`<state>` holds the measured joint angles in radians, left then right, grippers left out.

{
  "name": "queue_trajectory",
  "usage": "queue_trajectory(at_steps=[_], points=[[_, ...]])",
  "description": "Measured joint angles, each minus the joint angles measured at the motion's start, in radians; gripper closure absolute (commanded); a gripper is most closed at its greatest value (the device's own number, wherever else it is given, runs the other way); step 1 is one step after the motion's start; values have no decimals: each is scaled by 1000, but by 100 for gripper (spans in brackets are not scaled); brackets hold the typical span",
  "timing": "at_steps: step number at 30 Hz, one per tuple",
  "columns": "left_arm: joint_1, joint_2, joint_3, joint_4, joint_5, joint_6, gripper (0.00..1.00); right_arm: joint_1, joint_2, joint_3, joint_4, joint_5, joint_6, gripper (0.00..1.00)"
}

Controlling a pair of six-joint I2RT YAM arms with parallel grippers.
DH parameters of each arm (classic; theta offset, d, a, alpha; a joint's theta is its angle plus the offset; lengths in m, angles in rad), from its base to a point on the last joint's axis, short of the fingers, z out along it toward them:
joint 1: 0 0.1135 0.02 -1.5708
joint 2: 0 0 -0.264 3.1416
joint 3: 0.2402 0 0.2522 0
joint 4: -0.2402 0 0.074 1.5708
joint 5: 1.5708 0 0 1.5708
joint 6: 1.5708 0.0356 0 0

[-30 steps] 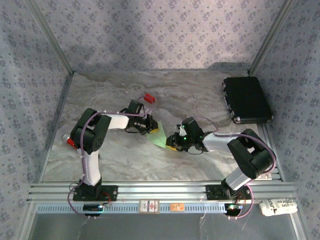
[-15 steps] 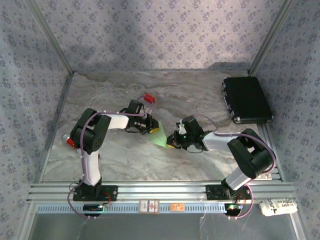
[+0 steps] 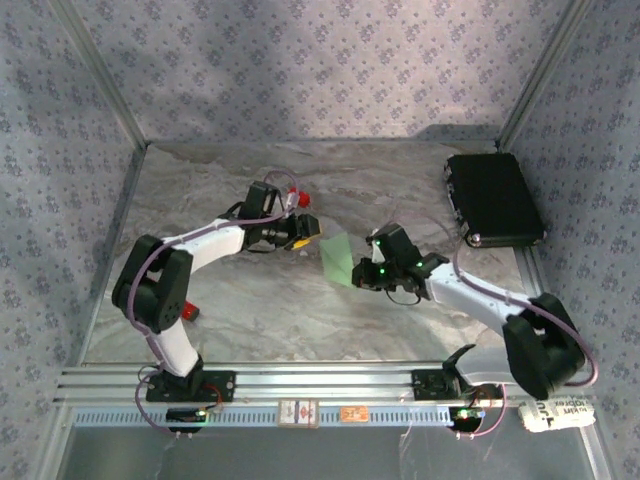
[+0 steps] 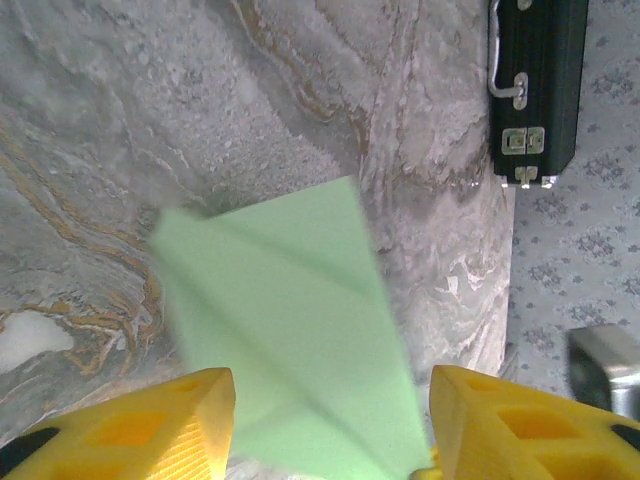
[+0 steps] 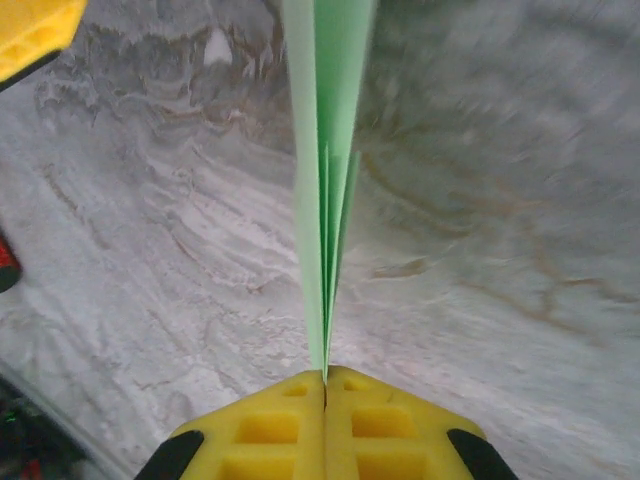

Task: Fold a paper plane with a square sheet of paper (pick it up from the middle)
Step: Turn over the paper at the center of the table.

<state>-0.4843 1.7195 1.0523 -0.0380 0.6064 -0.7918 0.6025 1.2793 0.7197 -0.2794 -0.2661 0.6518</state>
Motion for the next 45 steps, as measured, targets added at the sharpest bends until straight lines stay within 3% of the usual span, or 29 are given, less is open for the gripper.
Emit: queue_trajectory(at_steps=[6,13,16,21,26,33,36,40,43,45], points=[[0,-49,-9,-35,-97,24,45,10,-90,133,-268,315,-119,94],[26,-88,-64,-64,-179,24,44,113,34,282,-566,731,-145,95],[46,-117,-93,-66,-209,21,44,190,135,322,-641,846,-144,96],[75,-175,-132,-75,-264,9,41,294,277,365,-679,932,-145,95],[101,-209,-144,-80,-292,-1,41,371,387,405,-661,918,-149,94],[111,-209,-148,-93,-301,-6,41,433,456,429,-552,779,-191,89],[111,-209,-148,-93,-299,-7,41,438,465,437,-507,711,-201,82],[111,-209,-148,-92,-282,-14,41,408,431,402,-414,595,-205,68],[111,-207,-148,-91,-270,-14,41,341,322,307,-322,490,-203,63],[111,-203,-148,-90,-257,-14,43,272,233,237,-251,405,-200,65]])
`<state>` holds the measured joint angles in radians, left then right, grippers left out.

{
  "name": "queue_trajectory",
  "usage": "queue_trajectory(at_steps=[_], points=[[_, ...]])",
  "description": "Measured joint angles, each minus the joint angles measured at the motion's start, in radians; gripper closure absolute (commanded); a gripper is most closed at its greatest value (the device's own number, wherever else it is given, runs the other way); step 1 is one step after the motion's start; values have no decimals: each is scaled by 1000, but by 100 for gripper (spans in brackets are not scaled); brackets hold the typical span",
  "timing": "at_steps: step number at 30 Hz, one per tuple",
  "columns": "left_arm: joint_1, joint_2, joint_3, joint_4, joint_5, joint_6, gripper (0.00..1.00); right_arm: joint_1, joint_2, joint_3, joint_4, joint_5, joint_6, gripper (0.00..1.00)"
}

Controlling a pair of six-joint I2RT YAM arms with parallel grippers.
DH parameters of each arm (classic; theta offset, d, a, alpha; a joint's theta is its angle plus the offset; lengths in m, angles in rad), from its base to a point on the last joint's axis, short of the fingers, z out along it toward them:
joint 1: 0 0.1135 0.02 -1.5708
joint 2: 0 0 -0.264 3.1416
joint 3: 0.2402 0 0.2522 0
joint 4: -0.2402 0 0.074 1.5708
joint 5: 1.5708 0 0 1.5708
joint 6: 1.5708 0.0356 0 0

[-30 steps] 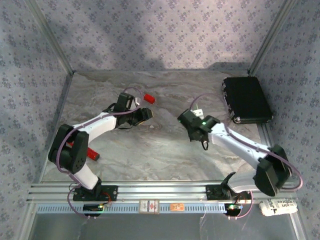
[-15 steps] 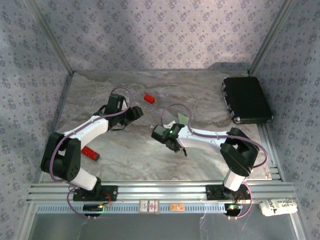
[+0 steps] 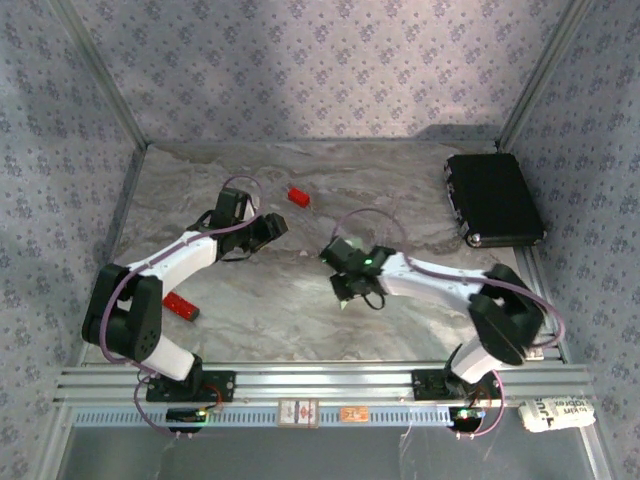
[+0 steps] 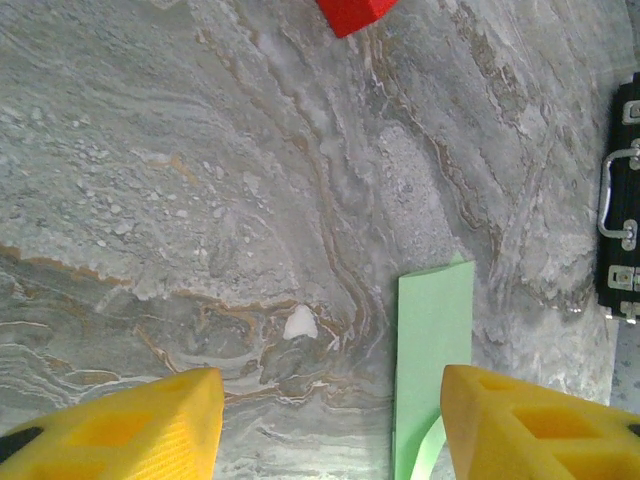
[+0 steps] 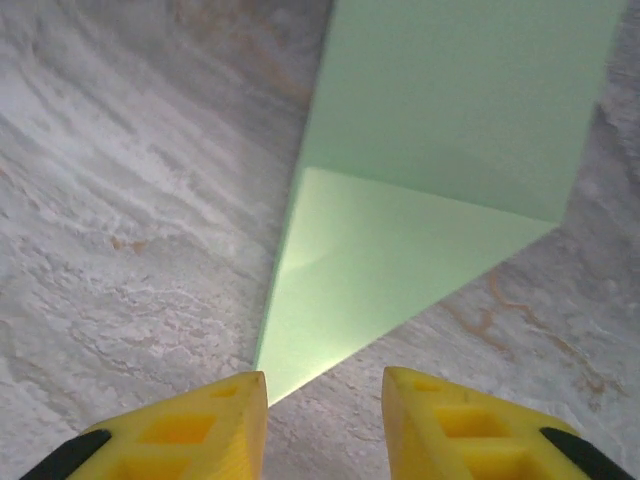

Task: Fold a paper plane with a square sheet of paper (pick it up from the middle)
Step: Turn over the paper at the center of the table.

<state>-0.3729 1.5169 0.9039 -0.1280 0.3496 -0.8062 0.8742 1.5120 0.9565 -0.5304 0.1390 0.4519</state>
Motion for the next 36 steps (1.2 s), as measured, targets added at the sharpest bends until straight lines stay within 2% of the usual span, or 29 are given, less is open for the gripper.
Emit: queue_trajectory(at_steps=[3,6,8,14,24,30,36], points=[[-4,14,0,6,18,0,45,-123,-96,-92,115,-134,14,74],[-17,35,0,13,35,-3,48,-215,-108,-153,213,-249,47,82],[-29,51,0,18,49,-6,50,-244,-90,-174,257,-315,64,86],[-55,92,1,29,84,-16,60,-259,0,-190,386,-445,128,90],[-67,140,14,50,140,-23,68,-259,153,-206,522,-519,262,91],[-68,142,21,58,160,-25,72,-233,184,-205,594,-512,406,90],[-68,158,30,76,180,-34,78,-149,199,-224,710,-448,610,87]])
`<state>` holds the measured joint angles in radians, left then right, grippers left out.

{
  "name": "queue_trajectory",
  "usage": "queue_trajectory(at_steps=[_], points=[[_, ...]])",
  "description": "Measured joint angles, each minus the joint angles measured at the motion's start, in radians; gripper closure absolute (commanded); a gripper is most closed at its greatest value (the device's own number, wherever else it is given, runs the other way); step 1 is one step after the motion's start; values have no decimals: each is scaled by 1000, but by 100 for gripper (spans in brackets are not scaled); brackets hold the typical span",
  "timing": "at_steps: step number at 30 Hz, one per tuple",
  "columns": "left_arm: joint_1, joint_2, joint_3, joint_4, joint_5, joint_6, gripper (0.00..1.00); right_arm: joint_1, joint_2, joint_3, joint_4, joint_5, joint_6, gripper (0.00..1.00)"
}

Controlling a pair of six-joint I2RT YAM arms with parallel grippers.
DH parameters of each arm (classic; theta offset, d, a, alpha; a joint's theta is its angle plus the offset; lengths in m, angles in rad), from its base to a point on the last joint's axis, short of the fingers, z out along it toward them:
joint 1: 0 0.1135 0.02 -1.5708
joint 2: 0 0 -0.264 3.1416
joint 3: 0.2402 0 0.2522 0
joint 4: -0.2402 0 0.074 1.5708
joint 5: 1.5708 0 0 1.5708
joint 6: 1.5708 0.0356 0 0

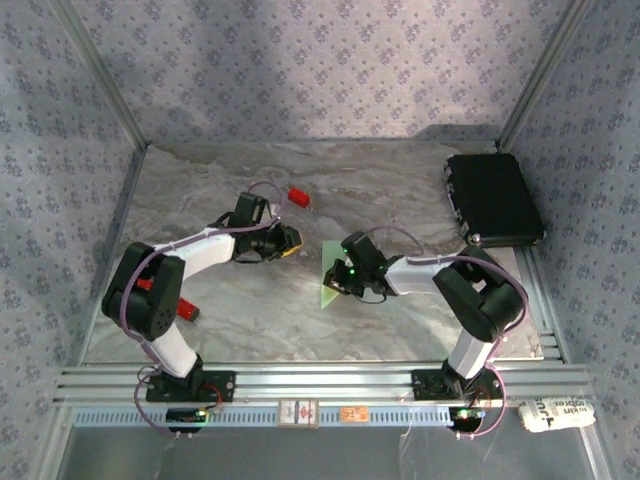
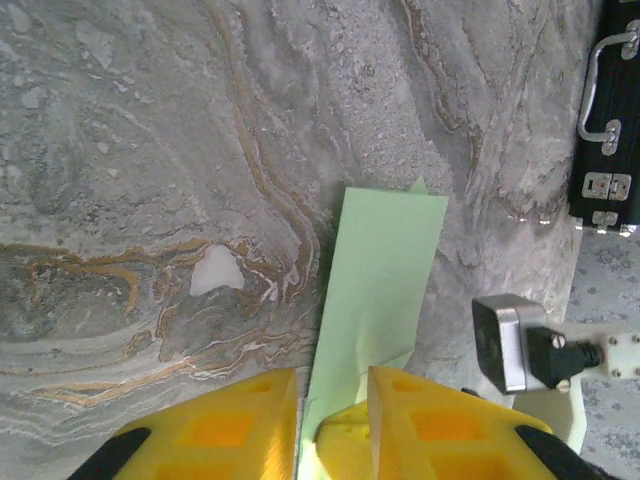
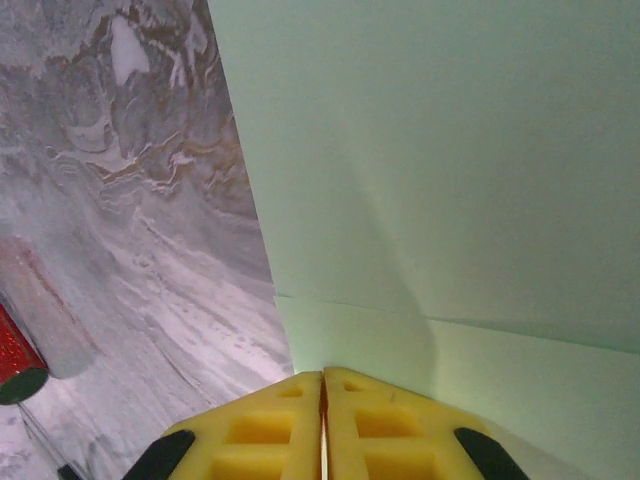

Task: Fold a paper plane with a square sheet of paper (pick it up from the middle)
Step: Turn over the paper at the center of the table, then fold the wing for the fifth time at the center of the table.

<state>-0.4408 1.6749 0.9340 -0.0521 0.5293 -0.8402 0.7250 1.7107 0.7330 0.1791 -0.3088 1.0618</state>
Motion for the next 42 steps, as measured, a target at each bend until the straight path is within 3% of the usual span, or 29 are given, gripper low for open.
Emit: queue_trajectory(at_steps=[6,14,18,26,42], points=[[-5,26,23,5,39,-7,82,1,-60,-33,47,10,42,83],[-75,147,136,18,105,-6,85,-138,-224,-64,-35,32,-29,83],[-106,222,197,23,122,-6,86,-191,-226,-99,-72,32,-45,83],[-117,339,299,-27,128,22,88,-202,-218,-103,-91,22,-76,77],[-114,395,283,-23,133,55,90,-229,-162,-103,-94,-29,-87,63]])
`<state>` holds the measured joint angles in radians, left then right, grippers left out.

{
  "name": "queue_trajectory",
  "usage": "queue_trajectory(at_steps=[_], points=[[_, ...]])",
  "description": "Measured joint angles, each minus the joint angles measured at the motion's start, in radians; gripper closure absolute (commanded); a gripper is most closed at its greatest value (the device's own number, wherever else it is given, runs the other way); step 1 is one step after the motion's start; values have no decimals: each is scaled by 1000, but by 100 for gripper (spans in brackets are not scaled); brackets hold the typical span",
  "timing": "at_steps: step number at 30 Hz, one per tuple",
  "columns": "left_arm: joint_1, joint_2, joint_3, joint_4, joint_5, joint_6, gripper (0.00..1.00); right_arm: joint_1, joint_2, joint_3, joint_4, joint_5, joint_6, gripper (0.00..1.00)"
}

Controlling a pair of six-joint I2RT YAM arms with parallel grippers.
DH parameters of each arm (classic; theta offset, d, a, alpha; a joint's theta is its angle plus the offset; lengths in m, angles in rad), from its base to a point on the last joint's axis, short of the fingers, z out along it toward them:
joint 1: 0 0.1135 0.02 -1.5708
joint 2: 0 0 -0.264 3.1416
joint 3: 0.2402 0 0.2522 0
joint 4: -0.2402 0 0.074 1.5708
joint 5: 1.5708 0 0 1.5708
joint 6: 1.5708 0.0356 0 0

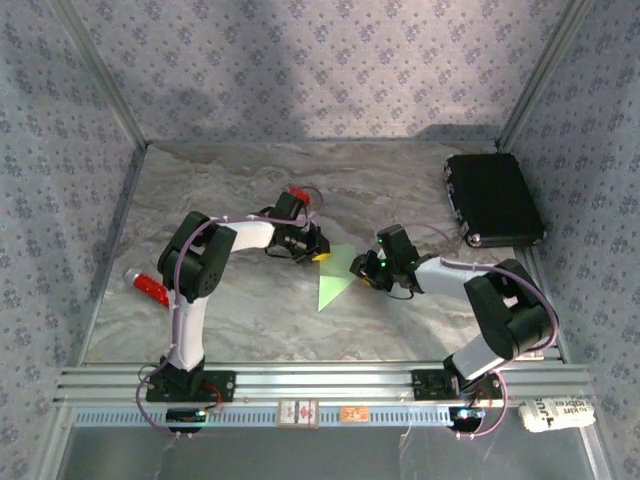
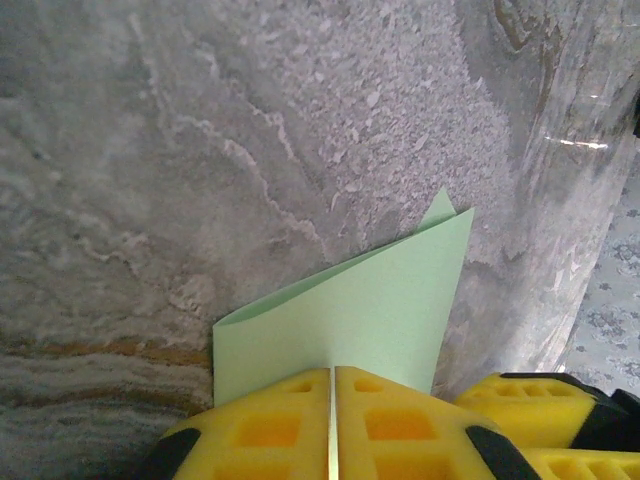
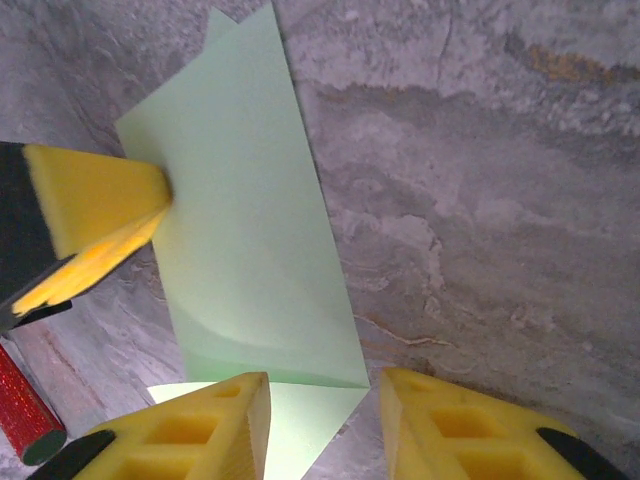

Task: Fold a paper plane with a square sheet of paper (pick it up from the middle)
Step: Fold the wing for the fifth time at the center of the table.

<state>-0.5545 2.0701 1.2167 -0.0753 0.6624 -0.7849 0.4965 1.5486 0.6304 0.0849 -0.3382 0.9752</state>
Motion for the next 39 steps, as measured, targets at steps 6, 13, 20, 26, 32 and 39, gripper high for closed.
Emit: queue_trajectory(at_steps=[6,13,20,26,32,39], points=[[7,-3,-21,35,16,3,91,-6,20,7,1,-26,0,62],[11,-3,-29,51,27,3,91,-14,32,15,0,-47,0,64],[11,-3,-31,55,29,3,91,-12,38,20,0,-49,5,68],[11,-4,-36,63,29,2,91,4,45,40,-8,-52,5,67],[11,-6,-41,72,29,2,92,6,45,48,-40,-48,13,66],[11,-7,-42,73,29,2,92,8,45,49,-51,-37,23,65]])
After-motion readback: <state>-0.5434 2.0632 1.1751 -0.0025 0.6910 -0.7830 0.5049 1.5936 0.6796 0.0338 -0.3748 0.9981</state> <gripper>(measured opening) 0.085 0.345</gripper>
